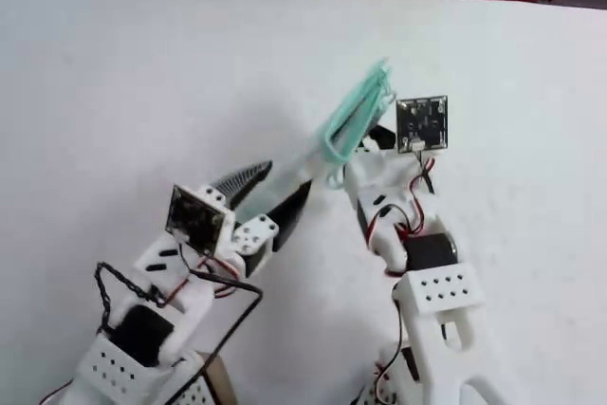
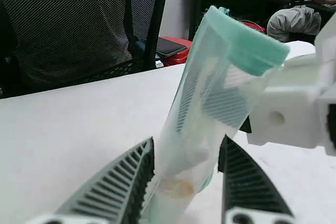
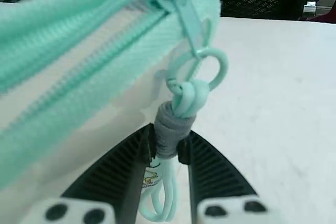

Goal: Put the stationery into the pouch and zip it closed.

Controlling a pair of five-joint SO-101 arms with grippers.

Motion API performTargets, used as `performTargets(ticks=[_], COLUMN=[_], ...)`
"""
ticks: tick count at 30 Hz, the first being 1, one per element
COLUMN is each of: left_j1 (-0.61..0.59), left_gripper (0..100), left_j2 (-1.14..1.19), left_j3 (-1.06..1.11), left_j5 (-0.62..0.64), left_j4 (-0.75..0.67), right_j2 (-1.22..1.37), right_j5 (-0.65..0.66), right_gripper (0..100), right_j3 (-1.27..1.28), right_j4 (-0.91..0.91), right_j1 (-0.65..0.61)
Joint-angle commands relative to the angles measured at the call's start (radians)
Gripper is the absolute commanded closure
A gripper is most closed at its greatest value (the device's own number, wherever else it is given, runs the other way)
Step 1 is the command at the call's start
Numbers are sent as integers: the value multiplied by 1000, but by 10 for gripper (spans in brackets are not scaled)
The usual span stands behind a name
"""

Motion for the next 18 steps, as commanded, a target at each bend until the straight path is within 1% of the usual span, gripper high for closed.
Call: performTargets(ticks=[1, 10, 14, 16, 18], left_j1=[56, 170, 110, 73, 61], left_gripper=[804, 802, 801, 801, 801], left_j2=[1, 1, 1, 2, 2], left_j3=[5, 6, 2, 17, 44], left_j5=[2, 2, 2, 2, 0], left_j4=[-31, 34, 17, -28, -69], right_j2=[16, 21, 18, 15, 13], right_j5=[-6, -6, -8, -8, -8], right_gripper=[979, 979, 979, 979, 979], right_j3=[-9, -9, -9, -6, -9], right_j4=[2, 1, 7, 10, 38], right_j1=[-8, -8, -8, -13, -41])
